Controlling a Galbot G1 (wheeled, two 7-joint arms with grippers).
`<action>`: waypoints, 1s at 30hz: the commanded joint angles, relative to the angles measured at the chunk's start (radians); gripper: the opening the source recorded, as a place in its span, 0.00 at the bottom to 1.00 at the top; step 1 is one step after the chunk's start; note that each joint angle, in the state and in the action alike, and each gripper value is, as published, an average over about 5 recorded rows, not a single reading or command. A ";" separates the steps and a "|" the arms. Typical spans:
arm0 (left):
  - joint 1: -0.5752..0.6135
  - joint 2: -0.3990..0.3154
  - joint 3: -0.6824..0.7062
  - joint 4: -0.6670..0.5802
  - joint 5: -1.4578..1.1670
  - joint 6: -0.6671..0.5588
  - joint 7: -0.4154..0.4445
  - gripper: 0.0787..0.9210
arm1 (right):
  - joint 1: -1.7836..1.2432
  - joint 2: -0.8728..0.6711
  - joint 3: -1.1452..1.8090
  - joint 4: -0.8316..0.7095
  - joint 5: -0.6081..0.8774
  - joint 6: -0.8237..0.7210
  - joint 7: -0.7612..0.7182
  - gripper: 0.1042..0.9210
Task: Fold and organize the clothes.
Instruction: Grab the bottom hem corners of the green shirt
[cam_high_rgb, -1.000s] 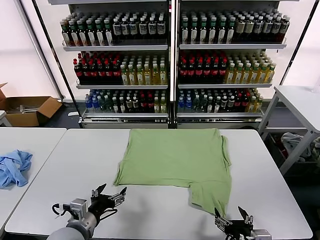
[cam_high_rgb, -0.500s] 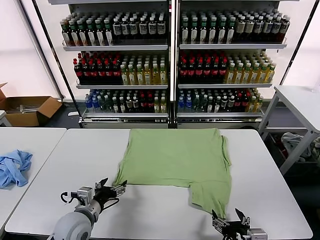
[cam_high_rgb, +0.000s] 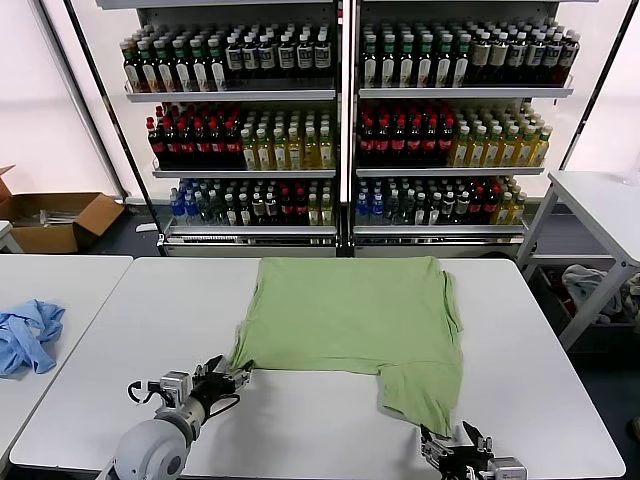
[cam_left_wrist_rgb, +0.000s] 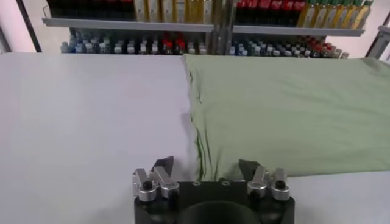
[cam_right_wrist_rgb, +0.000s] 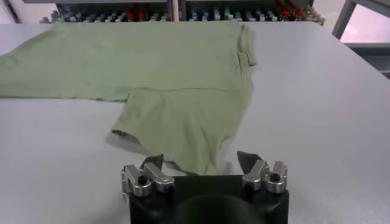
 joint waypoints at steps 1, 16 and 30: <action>-0.008 -0.001 0.003 0.014 -0.003 0.004 0.001 0.58 | -0.002 -0.003 0.002 -0.005 0.003 0.002 0.000 0.72; 0.006 0.002 0.023 0.020 0.008 -0.014 0.040 0.18 | 0.030 -0.003 -0.012 -0.071 -0.034 0.039 -0.041 0.26; 0.088 0.040 -0.015 -0.088 0.033 -0.040 0.045 0.01 | 0.009 -0.028 0.054 0.001 -0.081 0.062 -0.057 0.00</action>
